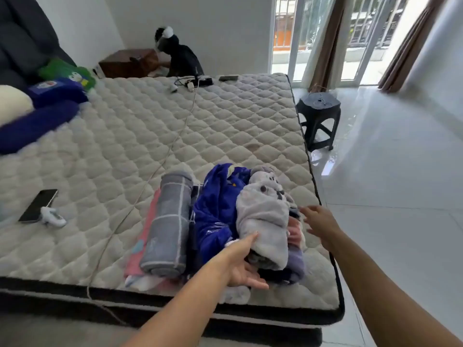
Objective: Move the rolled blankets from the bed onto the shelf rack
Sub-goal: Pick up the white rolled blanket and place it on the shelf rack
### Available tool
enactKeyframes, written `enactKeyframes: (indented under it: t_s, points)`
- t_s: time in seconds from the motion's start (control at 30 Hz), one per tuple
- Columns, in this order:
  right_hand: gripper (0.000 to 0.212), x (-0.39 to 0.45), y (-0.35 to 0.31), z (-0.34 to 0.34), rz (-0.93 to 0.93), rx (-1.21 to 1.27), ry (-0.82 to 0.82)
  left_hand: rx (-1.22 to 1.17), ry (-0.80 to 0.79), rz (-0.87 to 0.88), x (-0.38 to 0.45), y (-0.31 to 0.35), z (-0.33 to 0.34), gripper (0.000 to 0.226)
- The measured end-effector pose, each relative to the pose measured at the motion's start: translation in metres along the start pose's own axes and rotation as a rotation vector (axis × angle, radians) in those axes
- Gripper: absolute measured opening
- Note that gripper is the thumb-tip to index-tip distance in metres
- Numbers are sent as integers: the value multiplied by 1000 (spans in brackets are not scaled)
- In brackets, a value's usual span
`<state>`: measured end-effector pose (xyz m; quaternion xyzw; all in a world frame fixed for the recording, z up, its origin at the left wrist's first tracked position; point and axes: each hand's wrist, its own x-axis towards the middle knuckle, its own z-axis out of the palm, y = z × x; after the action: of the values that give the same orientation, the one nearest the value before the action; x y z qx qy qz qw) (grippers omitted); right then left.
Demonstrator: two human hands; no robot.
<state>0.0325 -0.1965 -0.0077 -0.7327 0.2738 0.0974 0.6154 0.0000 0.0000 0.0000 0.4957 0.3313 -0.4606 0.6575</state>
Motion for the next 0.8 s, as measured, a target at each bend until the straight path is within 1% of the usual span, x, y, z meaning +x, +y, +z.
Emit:
enactKeyframes:
  t_s: [0.07,0.13,0.17,0.23,0.27,0.3,0.37,0.47,0.57,0.63,0.7,0.8]
  points:
    - [20,29,-16,-3,-82,-90,-5,-100,44,26,9,8,12,78]
    - [21,64,-29,2,-113,-146,-27,-169,88,45,17,11,21,67]
    - [29,82,-35,7,-115,-158,-44,-204,109,55,20,12,24,62]
    - [59,118,-42,16,-112,-182,-99,-255,149,58,27,13,28,52]
    - [70,134,-45,20,-116,-208,-133,-264,161,48,32,13,28,49]
    - [77,149,-48,26,-109,-232,-166,-280,171,43,34,14,28,48]
    - [82,175,-47,37,-106,-288,-203,-309,176,36,38,14,25,49]
    - [77,186,-44,50,-42,-327,-269,-343,179,39,43,13,22,39]
    - [71,185,-39,53,45,-217,-294,-357,203,43,41,12,23,27]
    - [65,183,-38,51,54,-142,-236,-357,221,36,38,9,26,26]
    - [56,179,-40,47,11,-78,-160,-348,240,46,35,5,27,26]
    - [35,158,-46,34,-60,49,-74,-347,259,80,33,-6,30,32]
